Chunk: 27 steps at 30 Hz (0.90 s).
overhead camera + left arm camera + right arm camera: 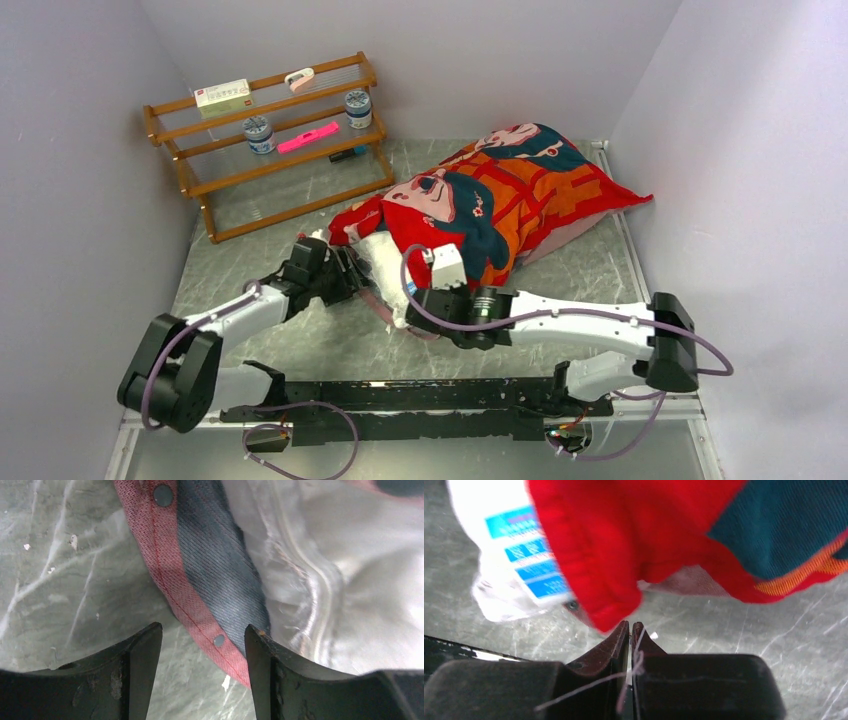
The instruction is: Put the pillow into the pillowcase
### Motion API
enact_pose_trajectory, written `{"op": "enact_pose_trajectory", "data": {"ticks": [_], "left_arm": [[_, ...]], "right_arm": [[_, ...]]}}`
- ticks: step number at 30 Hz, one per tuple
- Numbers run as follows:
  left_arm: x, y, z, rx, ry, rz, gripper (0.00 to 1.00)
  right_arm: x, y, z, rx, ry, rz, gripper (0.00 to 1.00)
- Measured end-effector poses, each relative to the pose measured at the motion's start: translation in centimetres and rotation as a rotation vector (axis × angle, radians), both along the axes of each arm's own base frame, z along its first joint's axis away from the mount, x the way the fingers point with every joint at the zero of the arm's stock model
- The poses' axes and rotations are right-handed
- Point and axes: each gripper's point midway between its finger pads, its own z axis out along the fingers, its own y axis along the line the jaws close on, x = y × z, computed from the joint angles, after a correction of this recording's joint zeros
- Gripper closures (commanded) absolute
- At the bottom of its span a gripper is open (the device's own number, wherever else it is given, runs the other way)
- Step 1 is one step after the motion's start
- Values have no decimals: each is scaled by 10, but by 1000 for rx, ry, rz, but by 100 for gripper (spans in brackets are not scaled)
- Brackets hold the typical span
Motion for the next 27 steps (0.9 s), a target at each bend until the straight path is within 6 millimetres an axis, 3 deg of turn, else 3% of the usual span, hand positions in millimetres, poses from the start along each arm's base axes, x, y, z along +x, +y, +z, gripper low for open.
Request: {"op": "enact_pose_trajectory", "data": {"ticks": [3, 10, 12, 16, 18, 24, 27], "left_arm": [[2, 1, -15, 28, 36, 6, 34], [23, -6, -14, 55, 7, 16, 34], [25, -6, -15, 68, 6, 18, 44], [23, -1, -22, 119, 23, 18, 83], [19, 2, -26, 140, 44, 18, 94], [5, 12, -27, 192, 78, 27, 93], [-4, 23, -12, 204, 53, 60, 90]], "right_arm": [[-9, -15, -5, 35, 23, -9, 88], [-13, -20, 9, 163, 15, -17, 87], [-13, -19, 12, 189, 11, -19, 86], [-14, -18, 17, 225, 5, -16, 85], [-14, -16, 23, 259, 1, -5, 84], [-18, -7, 53, 399, -25, 54, 83], [-18, -3, 65, 451, -39, 79, 82]]}}
